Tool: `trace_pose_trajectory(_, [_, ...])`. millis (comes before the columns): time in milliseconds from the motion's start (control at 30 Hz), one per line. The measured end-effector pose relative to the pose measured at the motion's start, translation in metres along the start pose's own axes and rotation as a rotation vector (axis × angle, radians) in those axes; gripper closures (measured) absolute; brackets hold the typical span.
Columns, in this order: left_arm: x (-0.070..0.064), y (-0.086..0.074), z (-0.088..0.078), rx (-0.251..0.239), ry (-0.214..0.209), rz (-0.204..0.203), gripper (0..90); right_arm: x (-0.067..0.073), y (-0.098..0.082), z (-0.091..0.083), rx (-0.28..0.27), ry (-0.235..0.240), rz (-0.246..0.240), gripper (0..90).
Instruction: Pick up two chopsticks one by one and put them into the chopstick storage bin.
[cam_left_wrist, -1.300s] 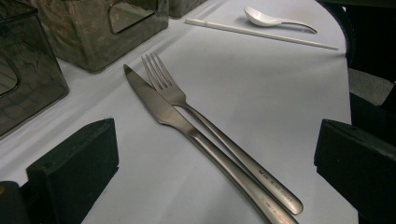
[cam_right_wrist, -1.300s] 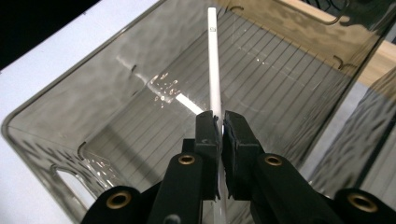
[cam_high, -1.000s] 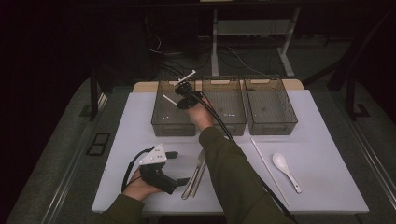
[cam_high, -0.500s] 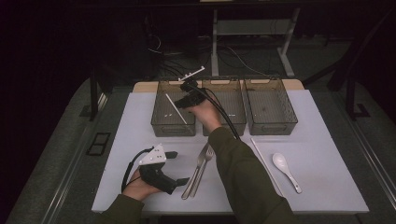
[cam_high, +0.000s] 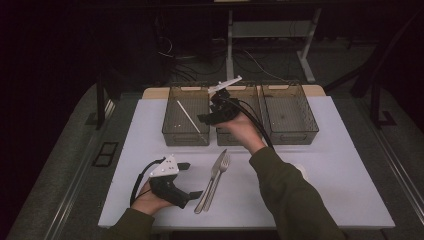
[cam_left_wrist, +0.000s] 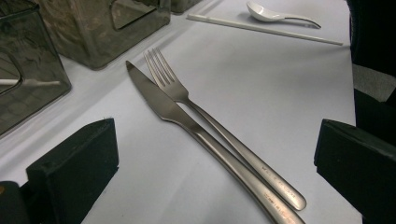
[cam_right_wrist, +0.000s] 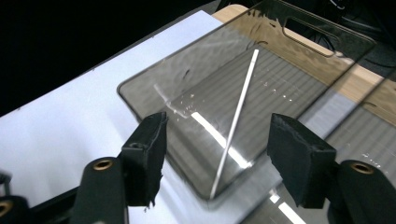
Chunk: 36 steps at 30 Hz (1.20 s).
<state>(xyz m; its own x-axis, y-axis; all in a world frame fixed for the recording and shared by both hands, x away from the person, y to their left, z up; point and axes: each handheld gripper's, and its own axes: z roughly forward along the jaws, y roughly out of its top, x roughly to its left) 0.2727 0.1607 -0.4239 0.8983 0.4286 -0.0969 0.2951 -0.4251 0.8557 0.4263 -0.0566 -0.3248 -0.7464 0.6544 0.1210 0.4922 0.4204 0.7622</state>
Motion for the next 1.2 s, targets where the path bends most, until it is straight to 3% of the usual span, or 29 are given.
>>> trace_pose_trajectory(767, [0.000, -0.001, 0.003, 0.016, 0.007, -0.003, 0.0, -0.020, -0.074, -0.077, -0.052, 0.022, 0.015, 34.3])
trace_pose_trajectory(1200, [-0.001, -0.002, 0.004, 0.026, 0.012, -0.007, 0.0, -0.029, -0.122, -0.115, -0.066, -0.011, 0.045, 34.4])
